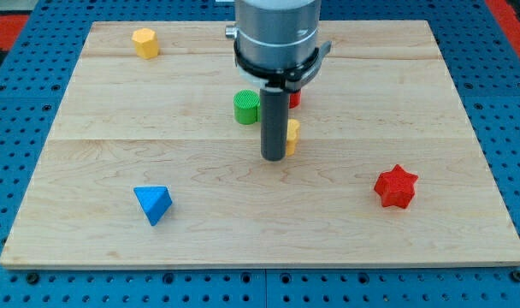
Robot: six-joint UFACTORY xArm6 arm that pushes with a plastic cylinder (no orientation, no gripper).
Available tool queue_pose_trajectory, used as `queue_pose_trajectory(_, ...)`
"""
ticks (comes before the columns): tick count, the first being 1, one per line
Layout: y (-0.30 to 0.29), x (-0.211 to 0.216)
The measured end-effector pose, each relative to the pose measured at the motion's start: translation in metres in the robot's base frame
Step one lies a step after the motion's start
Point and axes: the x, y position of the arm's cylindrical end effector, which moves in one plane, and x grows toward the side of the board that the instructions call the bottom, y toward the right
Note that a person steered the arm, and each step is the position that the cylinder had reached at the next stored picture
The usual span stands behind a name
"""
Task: Move the red star slightly up
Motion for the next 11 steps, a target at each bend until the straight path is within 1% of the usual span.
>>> queue_pose_trajectory(1,0.002,0.010)
queue_pose_trajectory(2,0.059,0.040)
queue_pose_trajectory(3,0.101,0.020)
queue_pose_trajectory(4,0.055,0.042)
queue_pose_trajectory(5,0.072,0.113)
queue_pose_trajectory(6,0.102,0.157)
queue_pose_trajectory(7,0.118,0.131)
queue_pose_trajectory(8,0.123,0.104)
queue_pose_trajectory(9,0.141,0.092)
queue_pose_trajectory(10,0.141,0.052)
queue_pose_trajectory(11,0.141,0.034)
